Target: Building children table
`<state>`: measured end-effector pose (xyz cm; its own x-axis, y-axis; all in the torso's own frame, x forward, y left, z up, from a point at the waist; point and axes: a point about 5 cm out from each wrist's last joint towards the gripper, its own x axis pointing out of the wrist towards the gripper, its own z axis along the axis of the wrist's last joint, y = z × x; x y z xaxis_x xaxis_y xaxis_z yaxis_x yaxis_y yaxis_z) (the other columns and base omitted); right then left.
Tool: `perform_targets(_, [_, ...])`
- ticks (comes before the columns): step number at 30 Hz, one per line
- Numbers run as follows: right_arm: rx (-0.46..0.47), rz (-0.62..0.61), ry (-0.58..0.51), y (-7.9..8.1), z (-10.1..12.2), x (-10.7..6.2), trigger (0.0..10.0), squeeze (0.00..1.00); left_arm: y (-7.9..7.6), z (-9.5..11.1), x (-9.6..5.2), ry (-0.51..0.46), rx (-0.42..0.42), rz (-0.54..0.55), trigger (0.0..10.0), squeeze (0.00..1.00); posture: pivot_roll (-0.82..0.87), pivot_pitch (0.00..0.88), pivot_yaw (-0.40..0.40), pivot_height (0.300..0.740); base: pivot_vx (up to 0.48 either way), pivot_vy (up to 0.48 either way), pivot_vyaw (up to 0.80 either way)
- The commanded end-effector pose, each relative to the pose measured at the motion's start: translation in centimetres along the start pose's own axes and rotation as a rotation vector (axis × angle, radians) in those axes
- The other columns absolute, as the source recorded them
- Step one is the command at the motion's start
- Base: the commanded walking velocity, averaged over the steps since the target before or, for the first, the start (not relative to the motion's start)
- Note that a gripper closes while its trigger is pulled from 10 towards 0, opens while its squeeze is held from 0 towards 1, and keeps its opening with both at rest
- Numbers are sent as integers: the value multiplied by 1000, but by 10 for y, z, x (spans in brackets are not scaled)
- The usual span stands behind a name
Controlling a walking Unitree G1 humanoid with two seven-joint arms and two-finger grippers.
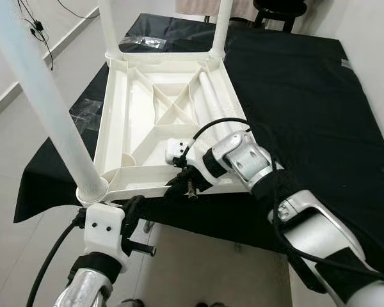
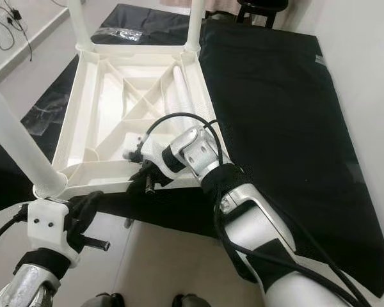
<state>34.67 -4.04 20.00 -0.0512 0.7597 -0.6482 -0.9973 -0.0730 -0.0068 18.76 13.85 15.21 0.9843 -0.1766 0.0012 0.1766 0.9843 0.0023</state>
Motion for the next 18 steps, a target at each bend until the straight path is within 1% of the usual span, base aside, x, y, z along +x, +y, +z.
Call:
perform_targets(1, [11, 122, -129, 9, 8, 5, 0, 0, 0, -6, -1, 28, -4, -6, 10000, 0, 46, 175, -78, 740, 0, 0, 0])
perform_targets(2, [66, 36, -151, 8, 9, 17, 0, 0, 1, -6, 0, 28, -1, -9, 10000, 0, 42, 169, -78, 740, 0, 0, 0])
perform_targets(3, [172, -101, -174, 6, 10, 36, 0, 0, 2, -6, 2, 27, 3, -10, 10000, 0, 42, 167, -77, 740, 0, 0, 0])
perform_targets(4, [172, -101, -174, 6, 10, 36, 0, 0, 2, -6, 2, 27, 3, -10, 10000, 0, 42, 167, -77, 740, 0, 0, 0])
perform_targets(5, [213, -147, -177, 6, 10, 42, 0, 0, 3, -6, 2, 26, 4, -10, 10000, 0, 42, 167, -77, 740, 0, 0, 0])
perform_targets(7, [231, -164, -177, 7, 10, 43, 0, 0, 3, -6, 2, 25, 5, -10, 10000, 0, 42, 167, -77, 740, 0, 0, 0])
perform_targets(8, [286, -325, -156, 7, 5, 54, 0, 0, 3, -6, 3, 24, 6, -9, 10000, 0, 42, 165, -74, 740, 0, 0, 0])
perform_targets(9, [320, -379, -156, 6, 4, 58, 0, 0, 3, -6, 3, 24, 7, -8, 10000, 0, 40, 164, -72, 740, 0, 0, 0])
perform_targets(10, [320, -379, -156, 6, 4, 58, 0, 0, 3, -6, 3, 24, 7, -8, 10000, 0, 40, 164, -72, 740, 0, 0, 0])
perform_targets(11, [339, -414, -155, 6, 3, 62, 0, 0, 4, -6, 3, 24, 8, -9, 10000, 0, 40, 164, -72, 740, 0, 0, 0])
perform_targets(13, [338, -432, -160, 7, 5, 64, 0, 0, 4, -6, 4, 24, 8, -11, 10000, 0, 39, 163, -70, 740, 0, 0, 0])
perform_targets(15, [310, -445, -172, 10, 11, 68, 0, 0, 3, -6, 4, 24, 9, -13, 10000, 0, 39, 162, -68, 740, 0, 0, 0])
perform_targets(16, [311, -463, -184, 8, 16, 68, 0, 0, 3, -6, 4, 23, 10, -14, 10000, 0, 40, 163, -69, 740, 0, 0, 0])
perform_targets(17, [311, -463, -184, 8, 16, 68, 0, 0, 3, -6, 4, 23, 10, -14, 10000, 0, 40, 163, -69, 740, 0, 0, 0])
perform_targets(18, [309, -491, -195, 5, 21, 67, 0, 0, 3, -6, 4, 23, 10, -15, 10000, 0, 41, 162, -70, 740, 0, 0, 0])
